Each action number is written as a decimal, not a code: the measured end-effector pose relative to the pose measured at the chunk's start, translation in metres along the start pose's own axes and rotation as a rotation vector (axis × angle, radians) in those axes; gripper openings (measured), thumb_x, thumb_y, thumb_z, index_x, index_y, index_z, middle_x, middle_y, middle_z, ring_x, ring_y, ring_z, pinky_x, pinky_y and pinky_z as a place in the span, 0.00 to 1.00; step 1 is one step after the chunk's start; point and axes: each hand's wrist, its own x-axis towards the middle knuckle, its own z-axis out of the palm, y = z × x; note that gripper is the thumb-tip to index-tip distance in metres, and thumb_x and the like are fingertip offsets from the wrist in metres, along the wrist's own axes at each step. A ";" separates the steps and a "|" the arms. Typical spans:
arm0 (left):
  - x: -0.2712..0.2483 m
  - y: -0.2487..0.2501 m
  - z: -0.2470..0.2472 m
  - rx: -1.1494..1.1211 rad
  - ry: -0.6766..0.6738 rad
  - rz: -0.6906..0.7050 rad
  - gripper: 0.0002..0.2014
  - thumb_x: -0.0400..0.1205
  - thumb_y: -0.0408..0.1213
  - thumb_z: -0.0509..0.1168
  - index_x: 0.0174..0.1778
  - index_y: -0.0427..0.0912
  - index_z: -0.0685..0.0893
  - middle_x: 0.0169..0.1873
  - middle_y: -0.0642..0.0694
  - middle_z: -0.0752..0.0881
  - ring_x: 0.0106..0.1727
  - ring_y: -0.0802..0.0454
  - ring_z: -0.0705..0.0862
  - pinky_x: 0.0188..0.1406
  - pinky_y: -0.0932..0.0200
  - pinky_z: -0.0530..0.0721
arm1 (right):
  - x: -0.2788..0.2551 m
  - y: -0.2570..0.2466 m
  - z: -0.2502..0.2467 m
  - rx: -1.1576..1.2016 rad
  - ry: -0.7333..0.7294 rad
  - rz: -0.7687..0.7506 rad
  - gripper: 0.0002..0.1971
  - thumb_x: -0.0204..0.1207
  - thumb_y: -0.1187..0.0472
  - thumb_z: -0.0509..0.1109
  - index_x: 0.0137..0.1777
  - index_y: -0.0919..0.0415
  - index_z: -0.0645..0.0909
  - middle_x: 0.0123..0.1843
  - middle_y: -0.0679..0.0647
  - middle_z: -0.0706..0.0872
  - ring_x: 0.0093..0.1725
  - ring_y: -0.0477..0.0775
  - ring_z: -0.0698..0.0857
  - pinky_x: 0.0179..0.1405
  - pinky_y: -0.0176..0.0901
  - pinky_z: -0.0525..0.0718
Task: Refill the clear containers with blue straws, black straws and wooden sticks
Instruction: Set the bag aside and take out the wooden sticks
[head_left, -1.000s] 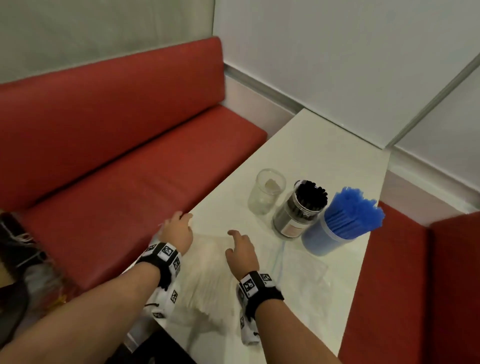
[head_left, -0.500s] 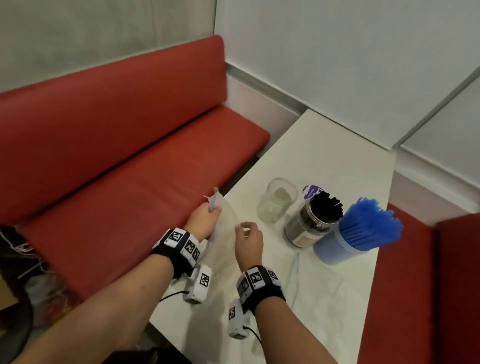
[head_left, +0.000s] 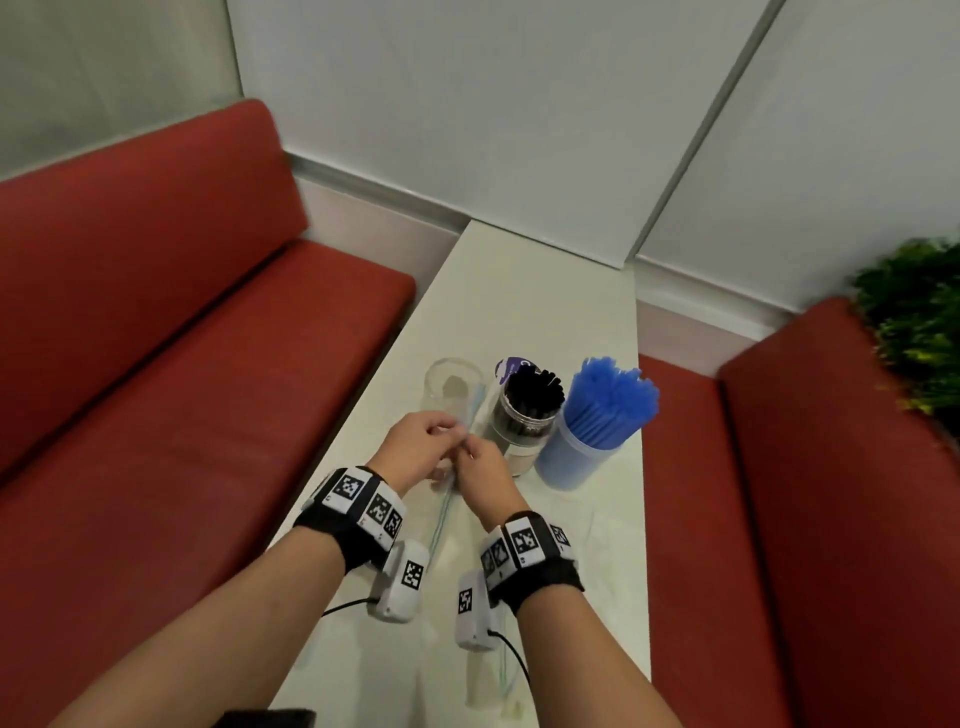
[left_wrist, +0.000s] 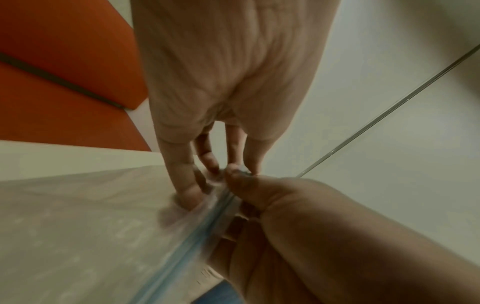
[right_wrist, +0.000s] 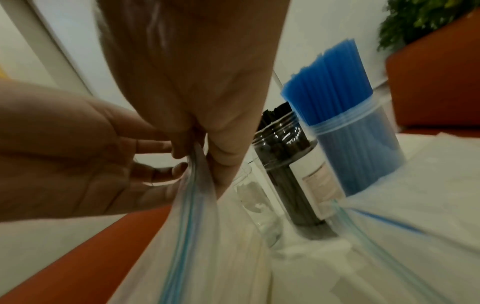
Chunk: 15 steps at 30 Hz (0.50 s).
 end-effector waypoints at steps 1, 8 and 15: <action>0.000 0.001 0.003 0.030 0.012 0.021 0.09 0.81 0.36 0.71 0.56 0.39 0.87 0.45 0.41 0.86 0.43 0.45 0.87 0.42 0.48 0.91 | 0.000 0.001 -0.002 -0.043 0.023 -0.007 0.13 0.86 0.73 0.60 0.59 0.69 0.87 0.40 0.54 0.88 0.37 0.50 0.87 0.38 0.47 0.88; 0.010 0.005 0.001 0.025 0.082 0.057 0.07 0.79 0.33 0.72 0.47 0.32 0.90 0.38 0.36 0.90 0.40 0.43 0.87 0.45 0.51 0.87 | -0.005 0.003 -0.001 0.100 0.247 -0.026 0.02 0.83 0.69 0.70 0.50 0.66 0.84 0.40 0.59 0.91 0.34 0.47 0.88 0.32 0.36 0.84; 0.010 0.006 -0.004 -0.002 0.079 0.125 0.09 0.78 0.36 0.74 0.39 0.32 0.87 0.31 0.40 0.87 0.32 0.51 0.84 0.39 0.55 0.88 | -0.004 -0.011 0.003 -0.213 0.213 -0.176 0.06 0.86 0.63 0.63 0.57 0.62 0.80 0.49 0.56 0.89 0.46 0.55 0.86 0.44 0.45 0.83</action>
